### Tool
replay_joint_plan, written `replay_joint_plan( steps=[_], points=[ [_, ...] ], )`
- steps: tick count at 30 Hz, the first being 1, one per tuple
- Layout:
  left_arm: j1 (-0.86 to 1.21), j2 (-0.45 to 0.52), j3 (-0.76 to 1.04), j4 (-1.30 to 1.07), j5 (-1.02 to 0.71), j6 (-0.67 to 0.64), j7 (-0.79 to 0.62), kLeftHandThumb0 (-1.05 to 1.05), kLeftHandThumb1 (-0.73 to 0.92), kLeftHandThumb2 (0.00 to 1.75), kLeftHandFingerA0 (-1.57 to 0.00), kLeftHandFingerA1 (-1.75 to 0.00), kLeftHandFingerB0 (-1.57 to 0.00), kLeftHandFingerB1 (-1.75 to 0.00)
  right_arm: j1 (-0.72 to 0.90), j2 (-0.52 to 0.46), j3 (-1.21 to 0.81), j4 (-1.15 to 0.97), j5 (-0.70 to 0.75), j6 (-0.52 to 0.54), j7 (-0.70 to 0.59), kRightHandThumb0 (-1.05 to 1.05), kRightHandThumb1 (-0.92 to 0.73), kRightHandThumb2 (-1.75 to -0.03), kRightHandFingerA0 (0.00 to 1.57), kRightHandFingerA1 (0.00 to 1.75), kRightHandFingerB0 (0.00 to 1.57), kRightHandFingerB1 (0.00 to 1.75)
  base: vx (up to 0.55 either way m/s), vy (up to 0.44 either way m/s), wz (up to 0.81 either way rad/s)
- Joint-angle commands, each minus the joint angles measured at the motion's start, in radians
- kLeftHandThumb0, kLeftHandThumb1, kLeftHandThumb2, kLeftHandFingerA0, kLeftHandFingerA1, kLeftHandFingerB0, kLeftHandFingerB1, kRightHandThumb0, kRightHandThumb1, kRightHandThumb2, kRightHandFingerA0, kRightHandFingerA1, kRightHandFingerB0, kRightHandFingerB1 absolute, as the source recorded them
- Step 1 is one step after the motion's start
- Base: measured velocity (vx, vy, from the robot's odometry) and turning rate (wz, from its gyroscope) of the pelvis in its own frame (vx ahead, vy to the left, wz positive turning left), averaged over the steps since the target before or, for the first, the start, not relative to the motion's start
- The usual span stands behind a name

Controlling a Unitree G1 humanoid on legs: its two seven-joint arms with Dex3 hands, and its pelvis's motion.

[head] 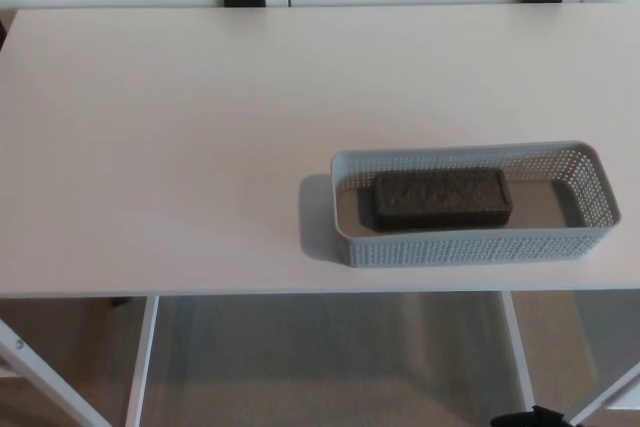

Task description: The robot walks towards a desk on which an eraser is kept on the left hand side and a container is kept on the right hand side. The robot picks up the eraser using its left hand and places it in the container.

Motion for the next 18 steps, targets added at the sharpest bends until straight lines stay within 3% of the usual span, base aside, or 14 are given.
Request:
replay_joint_plan(
  steps=[1,2,3,6,7,8,9,18],
  points=[
    [-0.113,0.104,-0.123,0.426,0.363,-0.361,0.432,-0.8,0.75,0.63,-0.17,-0.35,-0.19,-0.27,-0.043,-0.03,-0.047,-0.002,0.025,0.029,0.02,-0.32,-0.36,-0.92,0.1,0.53,0.06,0.52,0.0,0.0,0.0],
    [-0.122,0.107,-0.124,0.437,0.359,-0.362,0.436,-0.8,0.75,0.64,-0.18,-0.34,-0.19,-0.27,-0.049,-0.029,-0.051,-0.004,0.031,0.037,0.024,-0.58,-0.47,-0.71,0.19,0.5,0.11,0.43,0.0,0.0,0.0],
    [-0.129,0.107,-0.123,0.445,0.354,-0.364,0.44,-0.79,0.74,0.63,-0.18,-0.33,-0.19,-0.28,-0.056,-0.029,-0.051,-0.005,0.029,0.044,0.024,-0.32,-0.37,-0.92,0.1,0.53,0.06,0.52,0.0,0.0,0.0],
    [-0.147,0.105,-0.109,0.484,0.316,-0.37,0.442,-0.8,0.71,0.62,-0.21,-0.35,-0.19,-0.28,-0.068,-0.031,-0.052,-0.011,0.023,0.045,0.023,-0.33,-0.35,-0.92,0.1,0.54,0.07,0.53,0.0,0.0,0.0],
    [-0.145,0.107,-0.108,0.489,0.313,-0.378,0.447,-0.79,0.71,0.62,-0.21,-0.35,-0.2,-0.28,-0.066,-0.031,-0.05,-0.02,0.017,0.055,0.021,-0.61,-0.45,-0.74,0.2,0.51,0.11,0.44,0.0,0.0,0.0],
    [-0.146,0.107,-0.107,0.493,0.309,-0.383,0.448,-0.79,0.7,0.61,-0.21,-0.35,-0.2,-0.28,-0.065,-0.03,-0.051,-0.02,0.018,0.055,0.021,-0.32,-0.35,-0.92,0.1,0.53,0.07,0.53,0.0,0.0,0.0],
    [-0.147,0.106,-0.104,0.499,0.298,-0.387,0.445,-0.77,0.68,0.61,-0.21,-0.35,-0.2,-0.29,-0.065,-0.027,-0.053,-0.02,0.018,0.057,0.016,-0.61,-0.45,-0.73,0.21,0.51,0.11,0.43,0.0,0.0,0.0],
    [-0.162,0.102,-0.102,0.554,0.281,-0.442,0.479,-0.76,0.64,0.6,-0.2,-0.34,-0.23,-0.29,-0.066,-0.026,-0.055,-0.029,0.007,0.06,0.014,-0.58,-0.45,-0.73,0.21,0.51,0.11,0.44,0.0,0.0,0.0]
  ],
)
